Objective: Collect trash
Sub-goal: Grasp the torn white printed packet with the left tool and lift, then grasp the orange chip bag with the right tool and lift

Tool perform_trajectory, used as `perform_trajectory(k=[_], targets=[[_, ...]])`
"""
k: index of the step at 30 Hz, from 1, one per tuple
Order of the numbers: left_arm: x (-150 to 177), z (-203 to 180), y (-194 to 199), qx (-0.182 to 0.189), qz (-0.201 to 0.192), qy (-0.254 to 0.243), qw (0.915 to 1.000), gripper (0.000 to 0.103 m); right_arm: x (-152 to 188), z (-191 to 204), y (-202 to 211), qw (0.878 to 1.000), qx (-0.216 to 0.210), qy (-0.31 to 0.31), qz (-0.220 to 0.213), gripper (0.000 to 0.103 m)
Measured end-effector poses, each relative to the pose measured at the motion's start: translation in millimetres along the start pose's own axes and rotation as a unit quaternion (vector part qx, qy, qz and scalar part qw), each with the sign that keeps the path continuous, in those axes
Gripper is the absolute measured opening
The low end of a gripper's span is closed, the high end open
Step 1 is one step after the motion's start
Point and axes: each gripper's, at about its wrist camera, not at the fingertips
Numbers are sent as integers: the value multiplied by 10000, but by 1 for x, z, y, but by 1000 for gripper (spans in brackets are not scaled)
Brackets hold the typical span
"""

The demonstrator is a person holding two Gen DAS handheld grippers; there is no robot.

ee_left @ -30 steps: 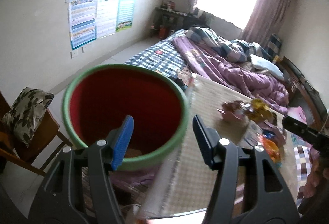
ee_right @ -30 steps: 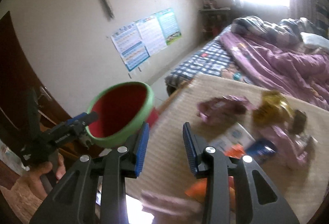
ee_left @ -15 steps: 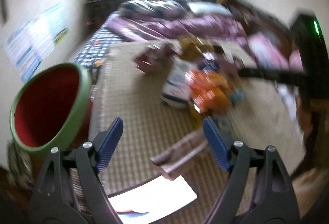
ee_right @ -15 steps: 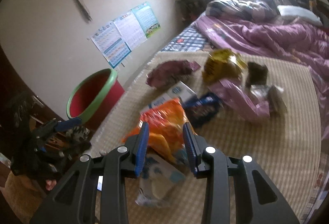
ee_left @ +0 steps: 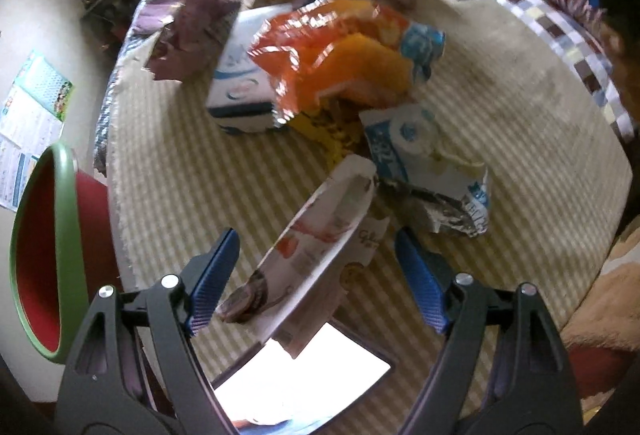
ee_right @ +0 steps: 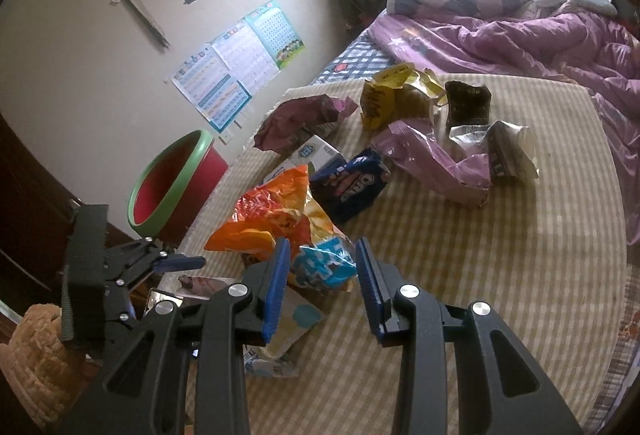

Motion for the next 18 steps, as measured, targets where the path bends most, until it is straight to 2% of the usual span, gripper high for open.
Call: perform_trajectory(k=[1, 3, 4, 9, 14, 16, 18], targets=[[-1, -1, -2, 0, 31, -9, 10000, 77, 0, 0, 0, 10000, -17, 0, -3, 35], [0, -3, -2, 38, 52, 45, 10000, 62, -1, 0, -1, 10000, -48, 13, 2, 35], [-1, -2, -2, 67, 48, 96, 9999, 62, -1, 0, -2, 10000, -62, 17, 8, 35], [-6, 3, 2, 174, -75, 382, 9991, 37, -2, 1, -8, 9999, -128, 16, 77, 35], [-9, 18, 14, 262, -372, 934, 9946, 34, -7, 2, -12, 9998, -179, 83, 95, 36], [-8, 27, 23, 284, -557, 1285, 9897, 34, -9, 1, -13, 9998, -179, 85, 102, 38], [-7, 38, 30, 222, -784, 1734, 9815, 34, -11, -1, -16, 9997, -179, 80, 125, 39]])
Point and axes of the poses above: each gripper's, at about its wrist camera, not at the fingertips, and y roughly against the way its jaws point, z to its left, x to its underside, and after that the axes turned 15 degrees about y, right-handed
